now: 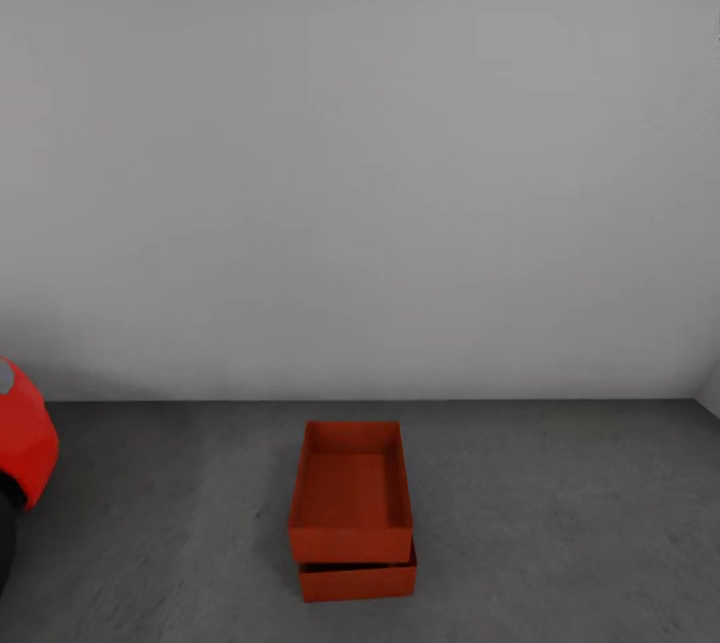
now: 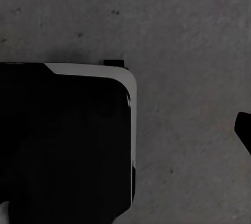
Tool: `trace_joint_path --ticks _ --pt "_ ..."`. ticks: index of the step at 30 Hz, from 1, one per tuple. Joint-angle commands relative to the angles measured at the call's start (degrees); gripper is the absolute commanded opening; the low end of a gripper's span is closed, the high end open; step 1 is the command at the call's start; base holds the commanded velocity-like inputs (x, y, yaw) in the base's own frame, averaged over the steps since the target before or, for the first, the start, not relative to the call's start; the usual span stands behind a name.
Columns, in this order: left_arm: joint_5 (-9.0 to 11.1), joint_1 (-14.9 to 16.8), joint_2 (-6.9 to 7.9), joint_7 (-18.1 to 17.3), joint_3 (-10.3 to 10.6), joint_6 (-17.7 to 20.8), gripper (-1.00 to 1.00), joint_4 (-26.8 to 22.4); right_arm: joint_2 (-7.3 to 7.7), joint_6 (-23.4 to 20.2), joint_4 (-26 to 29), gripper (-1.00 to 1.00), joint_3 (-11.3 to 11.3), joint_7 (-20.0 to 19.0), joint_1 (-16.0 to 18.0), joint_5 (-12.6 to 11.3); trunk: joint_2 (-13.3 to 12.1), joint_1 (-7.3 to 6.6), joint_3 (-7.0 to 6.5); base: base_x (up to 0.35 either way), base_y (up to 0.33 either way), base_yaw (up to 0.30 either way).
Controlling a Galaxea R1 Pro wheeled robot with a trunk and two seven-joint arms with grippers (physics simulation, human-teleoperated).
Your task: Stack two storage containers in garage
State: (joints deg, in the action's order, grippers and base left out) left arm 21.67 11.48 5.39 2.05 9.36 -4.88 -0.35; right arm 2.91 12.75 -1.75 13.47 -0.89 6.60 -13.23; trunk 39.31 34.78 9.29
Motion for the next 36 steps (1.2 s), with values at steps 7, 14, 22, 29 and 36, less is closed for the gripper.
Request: trace_joint_path --ticks 7,14,22,29,36 --pt "0.4 0.0 -0.06 0.1 0.4 -0.3 1.0 0.0 -0.06 0.3 -0.2 1.0 0.5 -0.1 0.1 -0.6 0.1 0.01 -0.56 0.0 0.0 0.0" --pt "0.4 0.0 -0.04 0.1 0.4 -0.3 1.0 0.0 -0.08 0.3 -0.2 1.0 0.5 -0.1 0.1 -0.6 0.1 0.01 -1.2 0.0 0.0 0.0" --pt "0.4 0.0 -0.03 0.1 0.3 -0.3 1.0 0.0 -0.05 0.3 -0.2 1.0 0.5 -0.1 0.1 -0.6 0.1 0.01 -1.94 0.0 0.0 0.0" --pt "0.4 0.0 -0.03 0.1 0.4 -0.3 1.0 0.0 -0.09 0.3 -0.2 1.0 0.5 -0.1 0.1 -0.6 0.1 0.01 -2.58 0.0 0.0 0.0" --pt "0.4 0.0 -0.03 0.1 0.3 -0.3 1.0 0.0 -0.1 0.3 -0.2 1.0 0.5 0.0 0.1 -0.6 0.1 0.01 -3.15 0.0 0.0 0.0"
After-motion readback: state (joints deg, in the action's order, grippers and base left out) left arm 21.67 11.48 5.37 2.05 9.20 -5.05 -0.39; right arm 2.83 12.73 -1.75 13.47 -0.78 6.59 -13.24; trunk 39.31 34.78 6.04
